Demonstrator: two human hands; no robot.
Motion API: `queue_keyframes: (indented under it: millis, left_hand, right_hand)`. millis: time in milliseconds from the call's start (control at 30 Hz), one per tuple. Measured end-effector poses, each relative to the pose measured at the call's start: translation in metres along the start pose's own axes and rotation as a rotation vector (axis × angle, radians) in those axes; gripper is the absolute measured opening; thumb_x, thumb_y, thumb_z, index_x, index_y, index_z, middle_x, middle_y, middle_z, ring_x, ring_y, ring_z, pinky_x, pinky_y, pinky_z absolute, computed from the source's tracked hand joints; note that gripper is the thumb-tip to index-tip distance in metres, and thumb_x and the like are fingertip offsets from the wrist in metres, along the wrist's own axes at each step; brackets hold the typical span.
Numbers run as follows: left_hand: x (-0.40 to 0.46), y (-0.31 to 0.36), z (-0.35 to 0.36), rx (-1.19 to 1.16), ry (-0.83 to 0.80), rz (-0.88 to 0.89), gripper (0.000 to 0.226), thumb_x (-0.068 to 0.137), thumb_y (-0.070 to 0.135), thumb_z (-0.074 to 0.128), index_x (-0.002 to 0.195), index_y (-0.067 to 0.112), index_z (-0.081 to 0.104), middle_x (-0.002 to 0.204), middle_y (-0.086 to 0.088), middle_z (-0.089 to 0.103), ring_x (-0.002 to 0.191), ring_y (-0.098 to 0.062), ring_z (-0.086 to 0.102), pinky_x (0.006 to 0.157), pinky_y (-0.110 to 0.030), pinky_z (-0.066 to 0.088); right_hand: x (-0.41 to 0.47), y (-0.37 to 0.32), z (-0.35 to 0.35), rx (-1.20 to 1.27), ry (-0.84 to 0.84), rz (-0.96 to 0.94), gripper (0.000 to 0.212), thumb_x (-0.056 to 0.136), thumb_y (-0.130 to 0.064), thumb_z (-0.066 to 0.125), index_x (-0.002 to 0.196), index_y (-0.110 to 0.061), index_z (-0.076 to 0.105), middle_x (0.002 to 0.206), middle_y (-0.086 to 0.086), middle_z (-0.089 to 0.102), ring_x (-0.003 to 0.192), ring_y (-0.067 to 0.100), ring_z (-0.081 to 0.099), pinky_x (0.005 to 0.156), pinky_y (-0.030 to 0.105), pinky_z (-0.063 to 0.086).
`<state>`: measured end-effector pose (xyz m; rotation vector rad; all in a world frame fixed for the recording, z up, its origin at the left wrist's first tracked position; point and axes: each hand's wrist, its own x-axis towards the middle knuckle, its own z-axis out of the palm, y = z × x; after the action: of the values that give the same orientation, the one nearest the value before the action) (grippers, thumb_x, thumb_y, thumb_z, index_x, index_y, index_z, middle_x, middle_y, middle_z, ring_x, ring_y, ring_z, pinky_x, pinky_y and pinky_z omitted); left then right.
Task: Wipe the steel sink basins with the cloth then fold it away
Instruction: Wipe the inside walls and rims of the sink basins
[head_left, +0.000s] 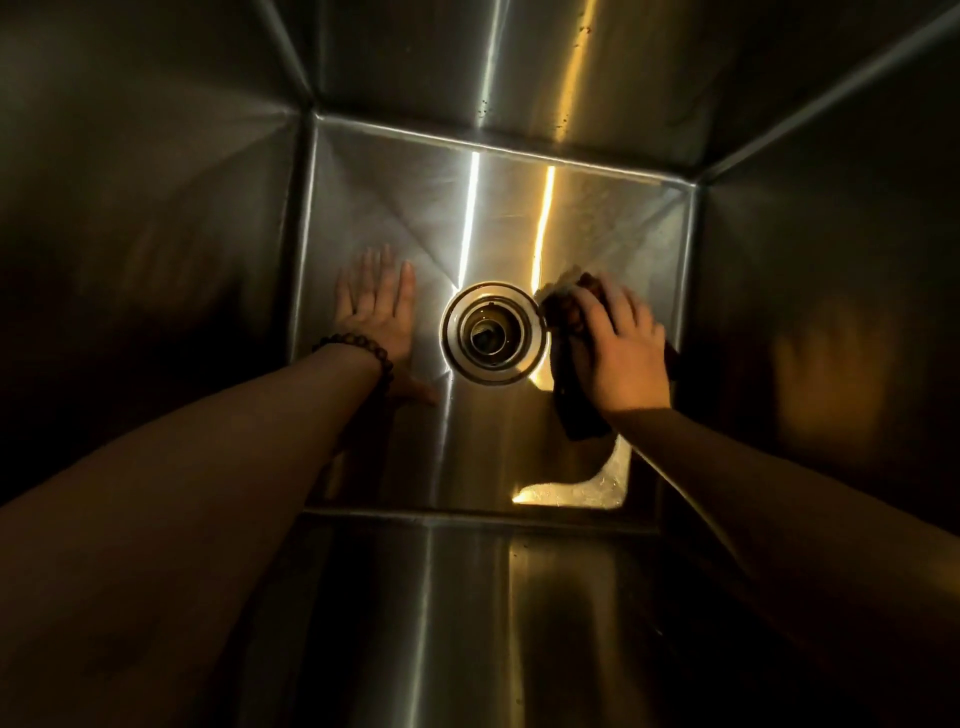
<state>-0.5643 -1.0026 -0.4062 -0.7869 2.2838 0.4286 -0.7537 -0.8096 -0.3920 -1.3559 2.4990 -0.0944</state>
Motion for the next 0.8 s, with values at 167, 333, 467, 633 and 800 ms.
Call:
queue_keyframes:
  millis: [167, 333, 467, 633, 800]
  left_hand:
    - [0.002, 0.000, 0.001, 0.000, -0.004, -0.006, 0.160, 0.041, 0.084, 0.068, 0.142, 0.005, -0.030, 0.148, -0.025, -0.033, 0.136, -0.041, -0.033, 0.109, -0.057, -0.017]
    - [0.003, 0.000, 0.003, 0.005, -0.002, -0.007, 0.154, 0.048, 0.080, 0.068, 0.143, 0.005, -0.027, 0.149, -0.023, -0.032, 0.137, -0.040, -0.031, 0.111, -0.057, -0.014]
    - [0.006, -0.002, 0.006, -0.001, 0.005, -0.006, 0.154, 0.049, 0.079, 0.069, 0.143, 0.005, -0.029, 0.149, -0.024, -0.033, 0.137, -0.040, -0.031, 0.112, -0.058, -0.013]
    - [0.010, -0.003, 0.012, 0.014, 0.051, -0.011, 0.149, 0.053, 0.082, 0.064, 0.144, 0.006, -0.026, 0.151, -0.023, -0.029, 0.139, -0.039, -0.028, 0.114, -0.058, -0.011]
    - [0.007, -0.003, 0.012, 0.045, 0.076, -0.014, 0.156, 0.043, 0.087, 0.062, 0.145, 0.005, -0.024, 0.152, -0.023, -0.028, 0.140, -0.038, -0.025, 0.114, -0.058, -0.008]
  right_hand:
    - [-0.010, 0.002, 0.016, -0.139, -0.061, 0.065, 0.064, 0.089, -0.058, 0.038, 0.146, -0.044, 0.013, 0.150, 0.011, 0.027, 0.133, 0.038, 0.028, 0.103, 0.058, 0.027]
    - [0.029, -0.025, 0.011, -0.105, -0.042, 0.082, 0.061, 0.090, -0.038, 0.051, 0.146, -0.037, 0.025, 0.141, 0.015, 0.035, 0.124, 0.039, 0.033, 0.098, 0.052, 0.032]
    - [0.063, -0.083, 0.019, -0.060, -0.053, -0.167, 0.058, 0.085, -0.029, 0.058, 0.140, -0.028, 0.040, 0.133, 0.019, 0.043, 0.114, 0.039, 0.041, 0.085, 0.046, 0.043]
    - [0.022, -0.098, 0.029, -0.056, -0.175, -0.437, 0.057, 0.075, -0.030, 0.067, 0.128, -0.027, 0.048, 0.122, 0.018, 0.050, 0.102, 0.036, 0.052, 0.061, 0.040, 0.051]
    - [0.000, -0.025, 0.012, -0.158, -0.252, -0.397, 0.066, 0.078, -0.032, 0.071, 0.135, -0.034, 0.036, 0.134, 0.015, 0.035, 0.115, 0.037, 0.045, 0.077, 0.046, 0.053]
